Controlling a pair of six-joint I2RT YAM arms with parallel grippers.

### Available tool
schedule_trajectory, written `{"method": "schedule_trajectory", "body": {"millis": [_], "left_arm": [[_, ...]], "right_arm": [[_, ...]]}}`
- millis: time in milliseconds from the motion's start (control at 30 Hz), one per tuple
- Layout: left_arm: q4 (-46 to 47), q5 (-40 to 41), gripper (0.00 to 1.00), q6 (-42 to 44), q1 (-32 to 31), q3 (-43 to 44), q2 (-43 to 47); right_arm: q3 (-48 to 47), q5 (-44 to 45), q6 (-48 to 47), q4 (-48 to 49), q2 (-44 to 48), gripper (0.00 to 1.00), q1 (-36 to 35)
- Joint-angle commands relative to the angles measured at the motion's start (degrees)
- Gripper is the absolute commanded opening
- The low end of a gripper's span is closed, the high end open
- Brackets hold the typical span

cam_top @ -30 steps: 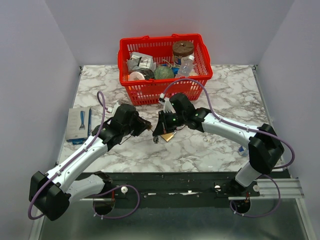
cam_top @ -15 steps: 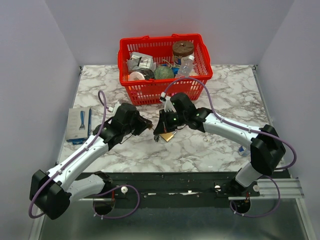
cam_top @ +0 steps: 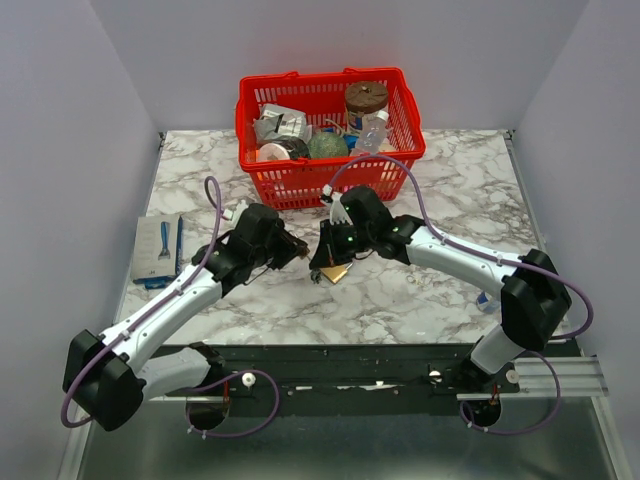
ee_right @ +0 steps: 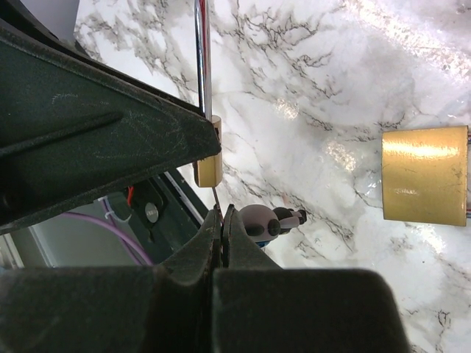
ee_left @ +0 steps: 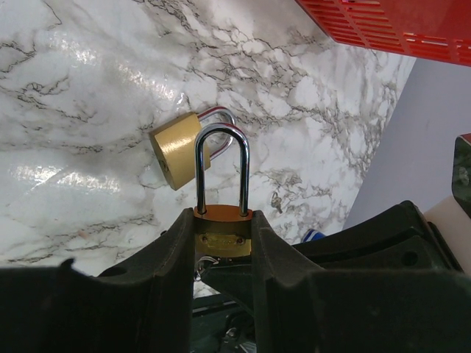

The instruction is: Unlock with the key

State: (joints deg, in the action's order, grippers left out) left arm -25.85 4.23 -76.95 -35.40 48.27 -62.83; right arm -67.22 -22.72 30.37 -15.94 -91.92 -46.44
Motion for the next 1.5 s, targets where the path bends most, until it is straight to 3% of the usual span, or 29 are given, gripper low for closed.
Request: {"method": "schedule_trajectory", "body": {"millis": [0, 1067, 1467], "left_arm": [[-0.1, -3.5, 0.0, 1.0, -2.0, 2.4, -0.5], [0.5, -2.8, 0.0, 1.3, -6.6, 5.3, -3.7], [19.9, -7.6, 0.0, 5.7, -5.4, -3.9, 2.4]], "right_arm": [[-2.6, 3.0, 0.0, 2.7, 0.4, 0.01, 0.4], [-4.1, 12.0, 1.5, 5.6, 3.1, 0.01, 1.9], [2.3, 1.8, -2.0, 13.1, 7.5, 0.01, 5.2]]}}
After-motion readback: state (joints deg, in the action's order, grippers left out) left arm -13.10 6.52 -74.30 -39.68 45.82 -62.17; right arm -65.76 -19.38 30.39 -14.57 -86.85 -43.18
